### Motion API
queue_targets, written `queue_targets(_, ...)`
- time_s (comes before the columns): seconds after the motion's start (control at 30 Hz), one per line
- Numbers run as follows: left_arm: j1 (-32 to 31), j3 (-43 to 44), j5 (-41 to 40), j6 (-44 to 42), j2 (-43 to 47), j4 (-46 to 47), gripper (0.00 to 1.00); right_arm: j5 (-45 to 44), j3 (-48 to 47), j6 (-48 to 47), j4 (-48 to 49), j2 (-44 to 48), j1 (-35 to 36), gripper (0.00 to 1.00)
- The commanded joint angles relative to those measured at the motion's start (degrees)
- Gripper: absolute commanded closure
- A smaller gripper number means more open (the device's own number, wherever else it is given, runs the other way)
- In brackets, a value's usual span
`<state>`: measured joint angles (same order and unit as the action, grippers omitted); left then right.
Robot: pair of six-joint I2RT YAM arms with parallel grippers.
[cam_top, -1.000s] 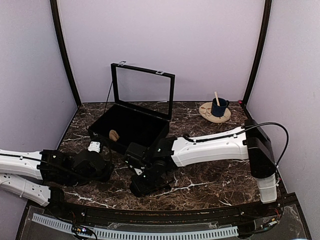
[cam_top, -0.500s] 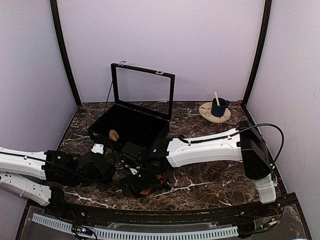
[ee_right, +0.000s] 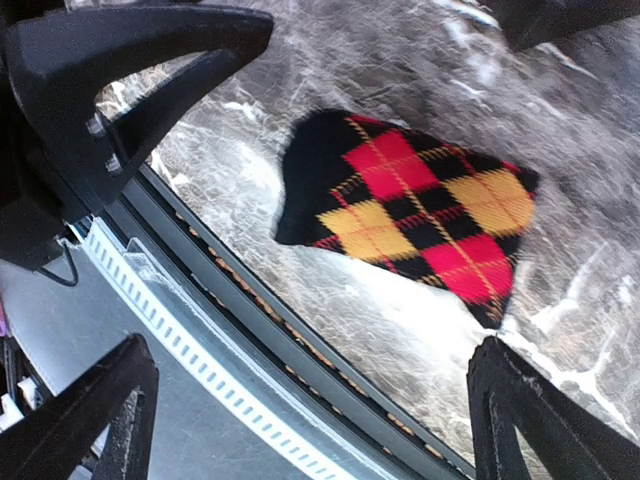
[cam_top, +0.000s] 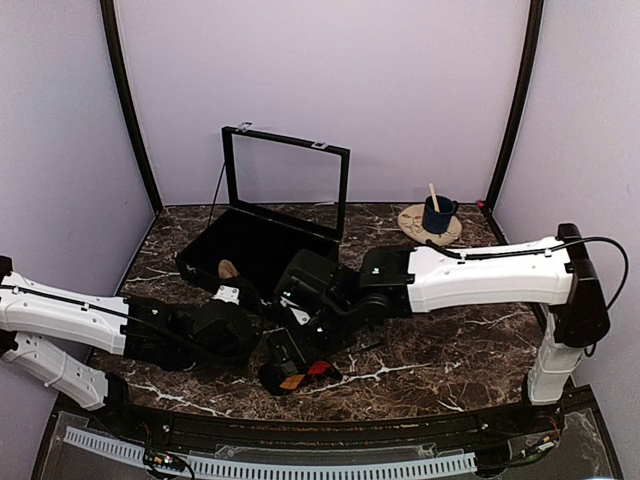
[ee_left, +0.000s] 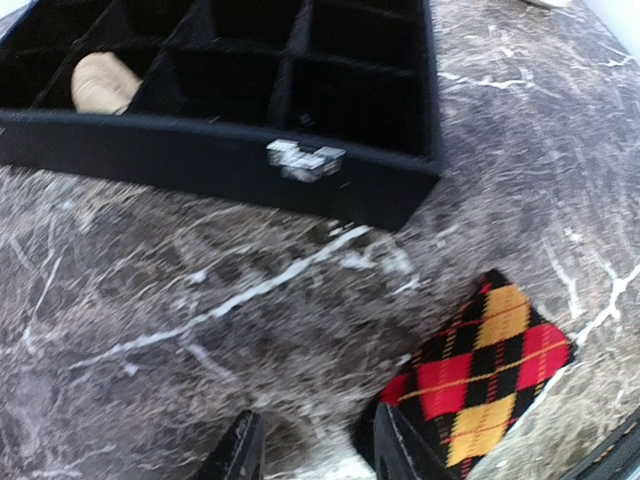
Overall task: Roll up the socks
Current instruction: Fold the sock at the center of the board, then adjust the sock at the center of the board.
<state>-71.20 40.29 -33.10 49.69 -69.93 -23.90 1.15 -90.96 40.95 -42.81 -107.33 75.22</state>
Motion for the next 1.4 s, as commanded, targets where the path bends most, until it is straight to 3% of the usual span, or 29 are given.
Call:
queue_targets(0.0, -0.1, 3.7, 1.1, -4.3, -2.7, 4.3, 0.60, -4.0, 8.2, -1.4, 2.4, 6.9, -2.1, 0.00)
queue_targets(0.13, -0.1, 6.0, 2.2, -6.6, -6.4, 5.9, 0.60, 2.0, 19.8, 0.8, 12.4, 14.2, -8.1, 0.00)
queue_targets(0.23, 0.0, 8.0, 3.3, -7.2, -9.5, 6.3, 0.60, 5.8, 29.0, 2.2, 19.2, 19.9, -13.1, 0.12)
queue_targets(0.37, 0.0, 10.2, 4.9, -6.4, -13.4, 7.0, 0.60, 0.0, 32.4, -0.5, 19.6, 24.1, -15.8, 0.49)
queue_targets(0.43, 0.0, 11.0, 6.0, -5.9, -15.1, 7.5, 0.61, -6.6, 30.4, -3.8, 16.3, 24.2, -15.8, 0.68)
queue_targets(0.5, 0.0, 11.8, 6.8, -5.5, -16.5, 7.9, 0.61, -15.5, 30.2, -4.7, 14.9, 24.5, -15.8, 0.95)
queue_targets(0.53, 0.0, 12.2, 7.1, -5.2, -17.3, 8.0, 0.61, -19.4, 30.7, -4.4, 15.7, 24.9, -15.9, 1.00)
queue_targets(0.7, 0.0, 14.2, 8.2, -3.5, -19.9, 6.2, 0.63, -24.9, 35.4, -2.4, 24.6, 28.6, -17.3, 1.00)
queue_targets(1.07, -2.1, 10.9, 14.0, 3.8, -20.0, 8.2, 0.99, -4.8, 46.2, -3.8, 44.3, 29.9, -19.1, 1.00)
queue_targets(1.37, -5.5, 9.9, 14.1, 8.2, -20.6, 8.3, 1.00, 6.5, 47.9, -2.3, 53.2, 24.4, -18.7, 1.00)
